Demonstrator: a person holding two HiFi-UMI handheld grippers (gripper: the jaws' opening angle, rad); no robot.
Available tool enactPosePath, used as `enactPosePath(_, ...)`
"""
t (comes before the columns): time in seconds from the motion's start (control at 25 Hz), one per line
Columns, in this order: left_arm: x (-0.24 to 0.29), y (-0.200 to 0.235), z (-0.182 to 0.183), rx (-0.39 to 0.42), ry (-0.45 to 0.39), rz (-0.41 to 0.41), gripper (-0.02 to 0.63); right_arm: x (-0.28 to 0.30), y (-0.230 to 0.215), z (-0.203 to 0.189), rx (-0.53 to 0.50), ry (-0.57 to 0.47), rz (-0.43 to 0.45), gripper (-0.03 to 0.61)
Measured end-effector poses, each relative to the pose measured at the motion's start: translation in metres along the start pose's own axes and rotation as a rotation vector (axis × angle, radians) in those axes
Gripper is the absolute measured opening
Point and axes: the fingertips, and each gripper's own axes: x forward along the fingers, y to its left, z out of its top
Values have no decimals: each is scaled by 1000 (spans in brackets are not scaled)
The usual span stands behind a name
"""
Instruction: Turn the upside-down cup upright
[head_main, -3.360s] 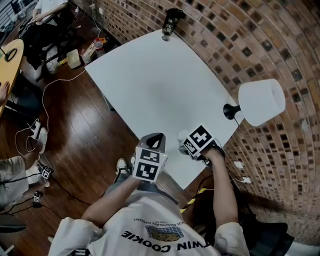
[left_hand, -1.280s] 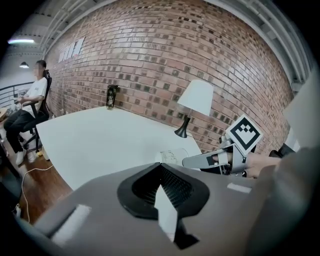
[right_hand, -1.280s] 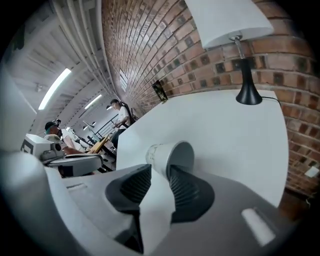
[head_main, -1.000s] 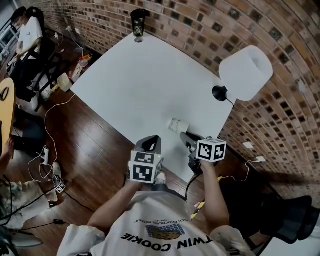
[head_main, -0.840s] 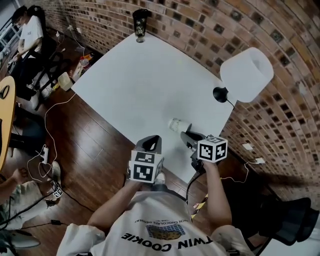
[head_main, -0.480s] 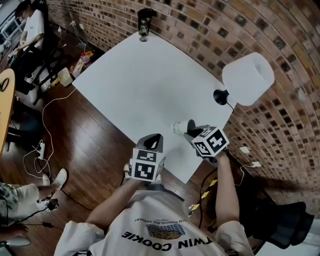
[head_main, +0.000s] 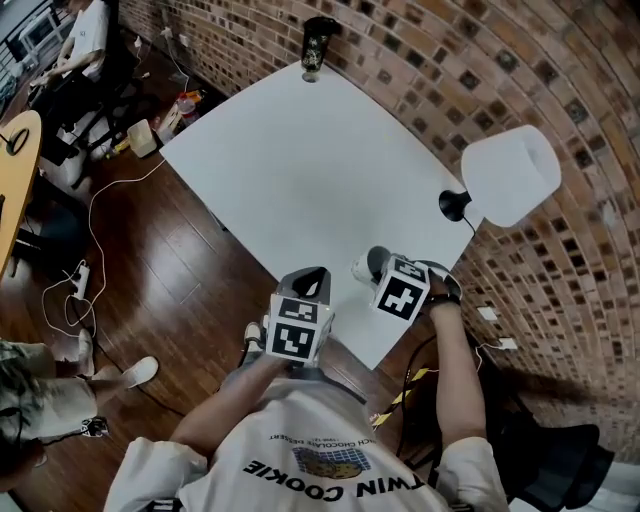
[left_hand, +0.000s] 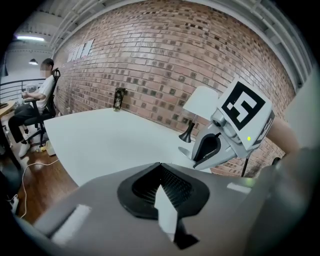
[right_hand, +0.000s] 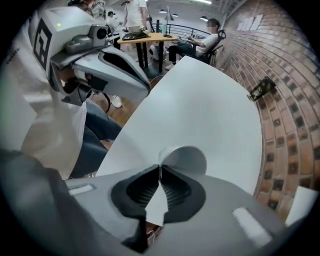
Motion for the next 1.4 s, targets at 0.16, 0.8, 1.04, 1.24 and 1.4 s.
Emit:
enactPosePath(0.16,-5,5,-2,-13,-7,14,3,4,2,4,-52,17,-39,20)
enactPosePath(0.8,-13,-22,-1,-5,-57,70,3,-25,12,-6,10,-179,-110,74)
enactPosePath(1.04,-25,-49,5,31,-124,114,3,-55,28,-5,138,-461,-117,74)
enactPosePath(1.24,-46,-66,3,79,-159,130,3,-67,47,1,358,-692,-105,74)
enactPosePath(1.4,-66,-76,-10,88,-160,120,3,-80,68,5,555,-832,-144,72)
